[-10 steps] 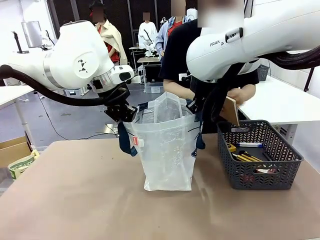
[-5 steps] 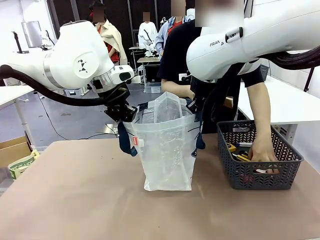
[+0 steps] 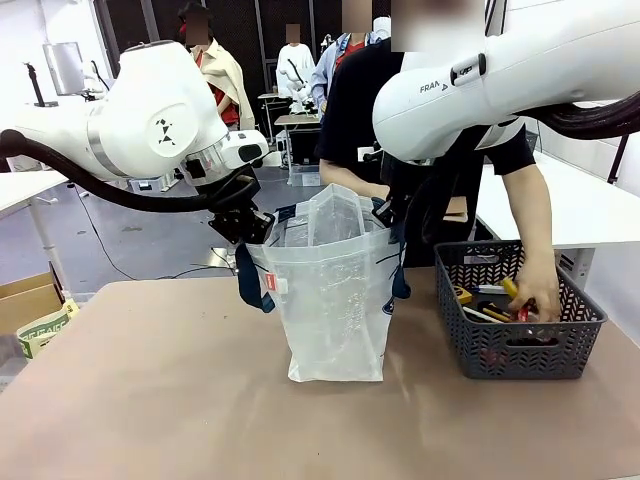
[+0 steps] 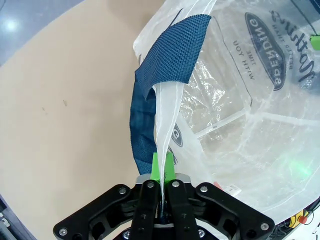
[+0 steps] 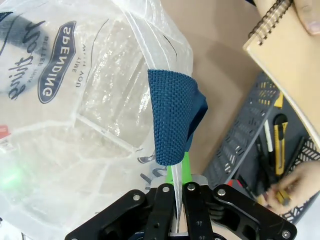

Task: Transfer purchased items from the store into the shopping bag.
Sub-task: Move the Reusable shopping bag to the right side of the table.

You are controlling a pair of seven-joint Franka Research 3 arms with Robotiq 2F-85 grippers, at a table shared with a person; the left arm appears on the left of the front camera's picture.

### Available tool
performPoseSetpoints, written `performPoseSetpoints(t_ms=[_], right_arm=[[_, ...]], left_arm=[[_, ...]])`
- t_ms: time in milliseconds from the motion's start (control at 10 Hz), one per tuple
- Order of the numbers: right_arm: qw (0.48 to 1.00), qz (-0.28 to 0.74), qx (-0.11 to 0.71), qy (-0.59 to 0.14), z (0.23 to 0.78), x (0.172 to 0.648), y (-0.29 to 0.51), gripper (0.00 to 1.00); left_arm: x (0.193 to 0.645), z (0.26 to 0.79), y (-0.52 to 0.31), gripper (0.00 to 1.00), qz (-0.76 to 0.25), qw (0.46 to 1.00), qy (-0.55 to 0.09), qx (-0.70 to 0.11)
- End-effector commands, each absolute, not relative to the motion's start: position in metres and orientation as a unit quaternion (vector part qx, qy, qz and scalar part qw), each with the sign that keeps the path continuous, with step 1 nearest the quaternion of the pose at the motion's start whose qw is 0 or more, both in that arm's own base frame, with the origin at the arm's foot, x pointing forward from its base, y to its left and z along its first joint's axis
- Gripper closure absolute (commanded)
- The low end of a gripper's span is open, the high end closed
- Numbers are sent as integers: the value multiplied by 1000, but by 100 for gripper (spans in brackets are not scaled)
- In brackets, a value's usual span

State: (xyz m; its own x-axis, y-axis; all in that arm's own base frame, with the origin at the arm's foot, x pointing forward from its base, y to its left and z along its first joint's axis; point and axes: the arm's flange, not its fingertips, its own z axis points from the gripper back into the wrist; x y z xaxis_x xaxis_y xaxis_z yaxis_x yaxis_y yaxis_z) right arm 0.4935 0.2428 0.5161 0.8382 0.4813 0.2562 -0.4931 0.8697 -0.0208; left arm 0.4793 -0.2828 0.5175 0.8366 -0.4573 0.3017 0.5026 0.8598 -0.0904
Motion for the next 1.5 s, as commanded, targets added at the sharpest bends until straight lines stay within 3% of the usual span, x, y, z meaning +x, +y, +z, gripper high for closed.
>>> performPoseSetpoints(t_ms=[0,1400], right_arm=[[959,255,22,-125,515,494,243,100],[959,255,22,-125,515,494,243,100]], left_arm=[[478,518,-283,100,-246,956,-136,-83],[478,518,-283,100,-246,956,-136,-83]])
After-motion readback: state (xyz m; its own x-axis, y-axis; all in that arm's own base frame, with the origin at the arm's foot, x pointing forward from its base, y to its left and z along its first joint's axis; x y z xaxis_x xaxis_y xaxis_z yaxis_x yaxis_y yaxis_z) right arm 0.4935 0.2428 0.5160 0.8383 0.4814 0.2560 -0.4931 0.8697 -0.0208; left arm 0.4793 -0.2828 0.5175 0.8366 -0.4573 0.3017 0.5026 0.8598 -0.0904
